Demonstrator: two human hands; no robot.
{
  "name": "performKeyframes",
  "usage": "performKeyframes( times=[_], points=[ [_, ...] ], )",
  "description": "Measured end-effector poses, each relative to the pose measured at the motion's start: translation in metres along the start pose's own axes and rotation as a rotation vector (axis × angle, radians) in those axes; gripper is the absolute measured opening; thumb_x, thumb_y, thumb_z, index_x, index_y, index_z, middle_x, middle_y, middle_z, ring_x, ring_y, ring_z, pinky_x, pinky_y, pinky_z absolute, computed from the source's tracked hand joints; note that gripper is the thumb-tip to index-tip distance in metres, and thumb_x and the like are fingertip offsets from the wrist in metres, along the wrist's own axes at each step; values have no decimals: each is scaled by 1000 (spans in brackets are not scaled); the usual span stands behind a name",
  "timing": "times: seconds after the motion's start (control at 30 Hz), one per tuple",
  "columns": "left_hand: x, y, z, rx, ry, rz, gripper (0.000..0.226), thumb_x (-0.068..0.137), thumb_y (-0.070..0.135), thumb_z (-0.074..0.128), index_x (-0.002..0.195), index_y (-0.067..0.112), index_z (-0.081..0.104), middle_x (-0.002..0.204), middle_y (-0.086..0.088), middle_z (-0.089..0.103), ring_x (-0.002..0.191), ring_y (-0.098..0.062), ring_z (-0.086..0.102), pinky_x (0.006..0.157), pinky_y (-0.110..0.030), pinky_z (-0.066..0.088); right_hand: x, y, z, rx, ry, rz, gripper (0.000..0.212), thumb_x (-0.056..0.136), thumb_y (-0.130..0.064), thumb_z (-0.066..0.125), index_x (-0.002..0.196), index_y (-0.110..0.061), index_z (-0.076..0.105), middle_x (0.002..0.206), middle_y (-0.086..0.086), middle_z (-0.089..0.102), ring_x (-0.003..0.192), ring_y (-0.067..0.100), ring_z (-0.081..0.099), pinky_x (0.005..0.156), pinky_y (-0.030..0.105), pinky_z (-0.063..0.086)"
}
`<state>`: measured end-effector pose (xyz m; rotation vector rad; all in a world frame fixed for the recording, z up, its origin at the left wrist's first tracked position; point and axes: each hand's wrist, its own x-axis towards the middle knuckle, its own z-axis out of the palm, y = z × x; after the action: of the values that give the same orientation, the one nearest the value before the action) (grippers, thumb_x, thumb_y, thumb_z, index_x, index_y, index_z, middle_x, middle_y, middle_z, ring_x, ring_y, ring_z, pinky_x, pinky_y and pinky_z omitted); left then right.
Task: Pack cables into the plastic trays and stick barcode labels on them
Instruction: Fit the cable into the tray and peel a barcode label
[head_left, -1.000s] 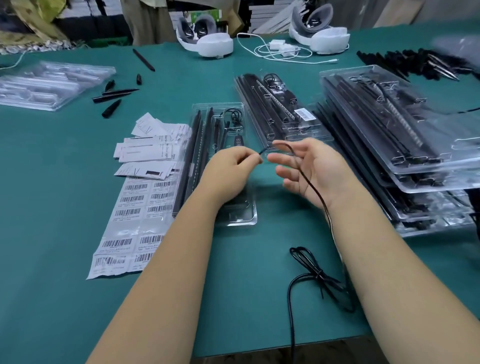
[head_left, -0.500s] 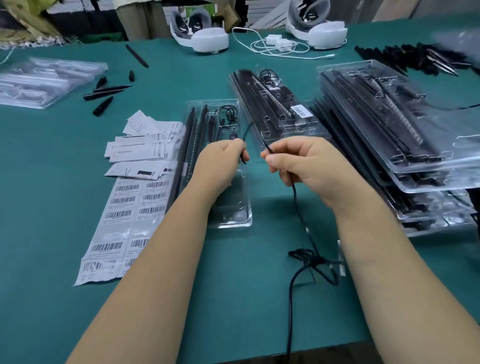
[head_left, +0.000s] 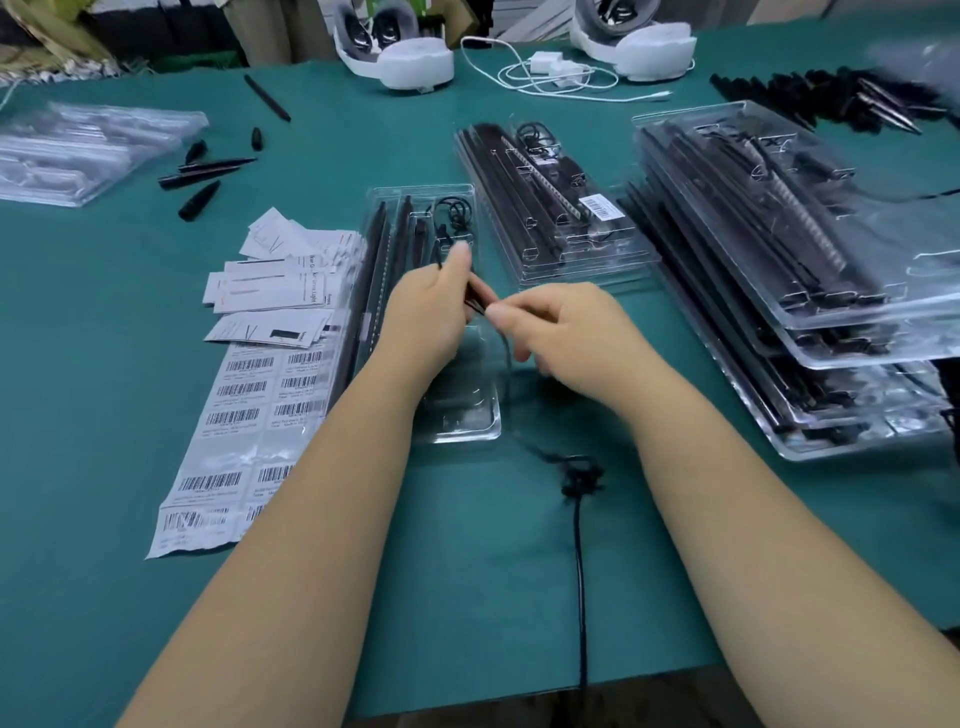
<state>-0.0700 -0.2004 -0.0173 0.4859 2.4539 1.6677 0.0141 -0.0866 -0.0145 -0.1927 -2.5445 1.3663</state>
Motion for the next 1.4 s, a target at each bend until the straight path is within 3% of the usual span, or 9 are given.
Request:
performKeyframes(
  times=[0.1, 0.17, 0.3, 0.57, 0.73, 0.93, 1.1, 1.23, 1.4],
  points=[
    [5, 0, -3, -101, 42, -71, 59, 101, 41, 36, 51, 22, 63, 44, 9, 48, 36, -8, 39, 41, -21, 32, -3, 0, -29, 432, -151, 101, 26, 76, -48, 66, 77, -23, 68, 59, -10, 55, 46, 5, 43, 48, 22, 38],
    [5, -1, -2, -83, 64, -79, 54, 101, 38, 35, 59, 17, 62, 54, 6, 47, 40, -11, 39, 38, -19, 33, -9, 3, -49, 548, -547, 17, 26, 66, -38, 74, 89, -27, 71, 68, -7, 53, 52, 6, 43, 47, 19, 37],
    [6, -1, -1, -87, 83, -104, 53, 102, 37, 33, 62, 16, 60, 58, 2, 46, 39, -12, 39, 39, -19, 33, -21, -11, -43, -22, -1106, -95, 59, 60, -35, 83, 114, -45, 61, 66, -11, 42, 54, 4, 37, 51, 14, 30],
    [6, -3, -2, -102, 77, -105, 51, 101, 37, 34, 62, 16, 59, 55, 4, 45, 40, -11, 39, 35, -15, 32, -30, -22, -15, -422, -931, -61, 18, 69, -35, 80, 75, -30, 64, 53, -21, 52, 50, -3, 45, 48, 11, 32],
    [10, -6, -2, -73, 81, -86, 47, 99, 39, 43, 60, 18, 59, 56, 2, 48, 43, -15, 43, 42, -20, 36, -32, -26, -35, 351, -821, -128, 17, 63, -13, 77, 64, -28, 69, 72, -4, 64, 65, 16, 53, 59, 22, 43],
    [6, -5, -2, -39, 80, -66, 47, 94, 48, 49, 57, 21, 59, 42, 10, 47, 33, -11, 42, 53, -26, 38, -13, -12, -36, 1042, 39, -55, 15, 78, -32, 65, 84, -19, 63, 81, -5, 68, 69, 9, 61, 63, 23, 50],
    [2, -3, -2, -34, 35, -16, 45, 93, 46, 55, 60, 17, 58, 45, 10, 47, 38, -9, 39, 42, -19, 35, 3, 4, -25, 516, 423, 268, 31, 96, -35, 47, 76, -24, 67, 81, -8, 65, 72, 8, 56, 66, 29, 50],
    [1, -4, -1, -15, 97, -29, 45, 91, 49, 56, 58, 19, 55, 43, 9, 42, 35, -9, 39, 39, -15, 33, 4, 0, -6, 255, 309, 188, 24, 82, -33, 43, 81, -18, 62, 78, -4, 65, 74, 17, 59, 78, 44, 50],
    [-1, -4, 1, 54, 66, 57, 45, 93, 42, 56, 59, 14, 61, 43, 7, 43, 35, -7, 39, 46, -21, 38, 0, 2, 3, 313, 243, 109, 37, 79, -19, 36, 97, -48, 49, 57, -16, 60, 49, 1, 52, 48, 18, 45]
  ],
)
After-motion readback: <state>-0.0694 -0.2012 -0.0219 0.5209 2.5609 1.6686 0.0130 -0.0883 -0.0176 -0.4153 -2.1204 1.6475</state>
